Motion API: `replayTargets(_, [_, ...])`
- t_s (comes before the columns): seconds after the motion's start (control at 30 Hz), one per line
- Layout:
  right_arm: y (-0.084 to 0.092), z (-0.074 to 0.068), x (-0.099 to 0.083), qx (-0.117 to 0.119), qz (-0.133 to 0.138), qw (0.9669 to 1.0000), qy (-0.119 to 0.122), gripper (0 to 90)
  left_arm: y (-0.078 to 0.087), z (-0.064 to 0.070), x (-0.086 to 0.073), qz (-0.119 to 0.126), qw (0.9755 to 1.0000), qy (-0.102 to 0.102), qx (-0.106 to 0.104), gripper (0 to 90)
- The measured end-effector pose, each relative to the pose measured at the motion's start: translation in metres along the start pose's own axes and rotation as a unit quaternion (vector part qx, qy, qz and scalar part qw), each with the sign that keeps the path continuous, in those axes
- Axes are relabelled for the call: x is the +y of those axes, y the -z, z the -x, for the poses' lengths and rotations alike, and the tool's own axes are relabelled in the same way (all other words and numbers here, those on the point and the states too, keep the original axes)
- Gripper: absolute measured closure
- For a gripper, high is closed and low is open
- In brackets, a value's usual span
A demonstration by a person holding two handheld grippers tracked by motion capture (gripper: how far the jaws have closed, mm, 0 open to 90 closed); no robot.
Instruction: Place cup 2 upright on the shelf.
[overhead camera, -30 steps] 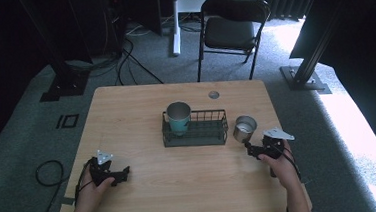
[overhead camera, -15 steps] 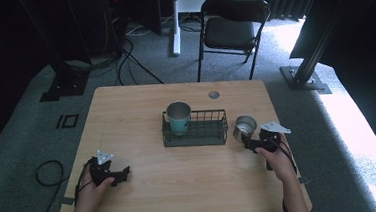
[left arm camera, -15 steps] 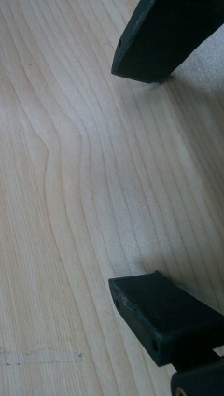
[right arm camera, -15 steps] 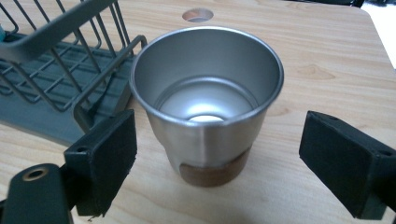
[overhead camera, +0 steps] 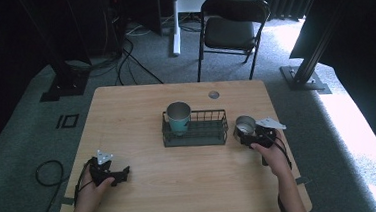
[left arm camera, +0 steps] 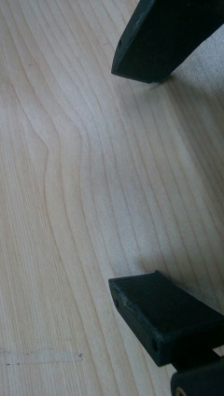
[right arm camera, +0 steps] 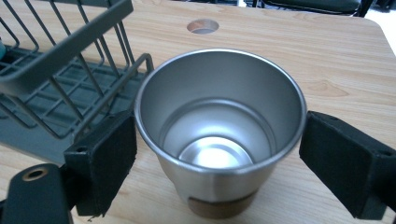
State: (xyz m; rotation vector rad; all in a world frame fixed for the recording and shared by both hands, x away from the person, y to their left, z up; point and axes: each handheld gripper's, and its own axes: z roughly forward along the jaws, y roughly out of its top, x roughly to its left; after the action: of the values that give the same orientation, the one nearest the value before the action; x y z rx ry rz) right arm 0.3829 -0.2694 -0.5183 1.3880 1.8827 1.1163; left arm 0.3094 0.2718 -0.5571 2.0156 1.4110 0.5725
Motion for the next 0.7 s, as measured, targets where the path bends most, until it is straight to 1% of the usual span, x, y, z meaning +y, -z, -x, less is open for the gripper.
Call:
replayTargets(0.2, [-0.0043, -0.0018, 0.0024, -0.002, 0.005, 1.0000, 0.002, 10.9, 0.0000, 0.0000, 0.0000, 0.000, 1.0000, 0.000, 0.000, 2.5])
replayTargets(0.43, [-0.0078, -0.0026, 0.0023, -0.010, 0.016, 0.9998, 0.012, 10.9, 0.0000, 0.0000, 0.0000, 0.000, 1.0000, 0.000, 0.000, 2.5])
replayTargets(0.63, [-0.0101, -0.0032, 0.0013, -0.010, 0.018, 0.9997, 0.008, 12.0, 0.0000, 0.0000, 0.0000, 0.000, 1.0000, 0.000, 0.000, 2.5])
replayTargets(0.7, [-0.0096, -0.0033, 0.0021, -0.017, 0.018, 0.9996, 0.012, 12.6, 0.0000, 0.0000, 0.0000, 0.000, 1.0000, 0.000, 0.000, 2.5])
